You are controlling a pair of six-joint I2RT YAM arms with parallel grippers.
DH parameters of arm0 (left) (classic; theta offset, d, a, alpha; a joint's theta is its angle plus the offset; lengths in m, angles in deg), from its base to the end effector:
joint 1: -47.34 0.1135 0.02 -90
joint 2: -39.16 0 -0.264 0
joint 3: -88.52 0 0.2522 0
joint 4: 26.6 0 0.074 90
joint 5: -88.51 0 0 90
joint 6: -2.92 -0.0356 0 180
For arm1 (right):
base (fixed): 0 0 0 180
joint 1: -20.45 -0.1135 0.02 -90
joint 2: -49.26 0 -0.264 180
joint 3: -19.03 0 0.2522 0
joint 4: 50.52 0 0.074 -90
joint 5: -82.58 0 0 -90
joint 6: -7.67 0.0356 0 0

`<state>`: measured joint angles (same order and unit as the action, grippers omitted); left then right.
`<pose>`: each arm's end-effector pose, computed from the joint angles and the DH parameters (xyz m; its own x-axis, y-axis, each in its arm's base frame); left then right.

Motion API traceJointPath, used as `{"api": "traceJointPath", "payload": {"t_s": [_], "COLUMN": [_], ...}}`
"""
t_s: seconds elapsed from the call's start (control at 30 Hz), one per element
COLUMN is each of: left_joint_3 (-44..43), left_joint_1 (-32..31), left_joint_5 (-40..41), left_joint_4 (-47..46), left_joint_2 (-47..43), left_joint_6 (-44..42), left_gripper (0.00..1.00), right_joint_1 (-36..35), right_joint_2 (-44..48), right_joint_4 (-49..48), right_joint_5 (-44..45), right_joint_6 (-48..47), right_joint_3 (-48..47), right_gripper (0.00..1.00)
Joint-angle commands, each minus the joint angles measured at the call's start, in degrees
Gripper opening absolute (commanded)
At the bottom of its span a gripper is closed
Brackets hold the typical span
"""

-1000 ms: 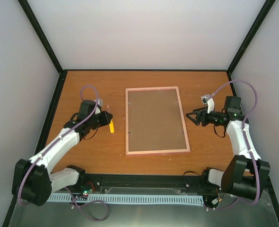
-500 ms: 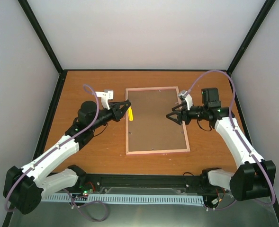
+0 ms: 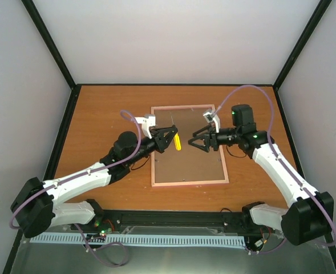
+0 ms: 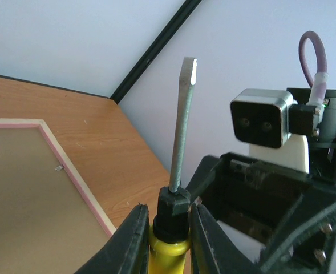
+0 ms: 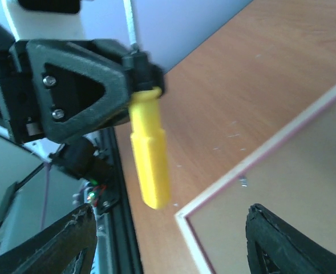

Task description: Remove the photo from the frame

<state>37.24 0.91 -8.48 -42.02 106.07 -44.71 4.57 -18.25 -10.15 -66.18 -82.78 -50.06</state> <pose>0.1820 -0.1976 0.2880 -0.5430 -0.3997 -0.7385 0.5916 0.4421 -0.6742 0.2256 0.0958 0.3065 -0.5964 -0.1739 -0.7836 -0.7876 0.3151 0.5295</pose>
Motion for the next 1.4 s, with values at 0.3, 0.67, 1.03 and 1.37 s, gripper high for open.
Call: {"api": "traceJointPath", "payload": {"t_s": [0.3,0.67,1.03,1.37], "left_joint_3": [-3.71,-3.26,-4.65,-5.01], "left_joint_1": [-1.39,-1.38,-1.38,-1.33], "left_joint_5": [4.56,2.36,6.76,17.12], "left_joint_4": [-4.43,-5.11,3.98,31.03], "left_joint_2": [0.83,1.26,-0.37,-10.61], "left_joint_6": [1.22,3.67,-1.34,-20.01], "left_gripper": [0.01,0.01,0.62,0.91], "right_joint_1": [-10.75,-10.75,-10.62,-7.41], "right_joint_2": [-4.48,-9.77,-9.04,-3.74], "right_joint_4": [-5.15,-4.78,0.64,15.08], "right_joint_5": [-1.69,3.64,2.12,15.06], "right_joint_6": [2.45,2.29,-2.99,-16.88], "right_joint_3": [-2.18,-5.28,-5.69,-4.82], "right_gripper": [0.55,0.49,0.03,0.03]}}
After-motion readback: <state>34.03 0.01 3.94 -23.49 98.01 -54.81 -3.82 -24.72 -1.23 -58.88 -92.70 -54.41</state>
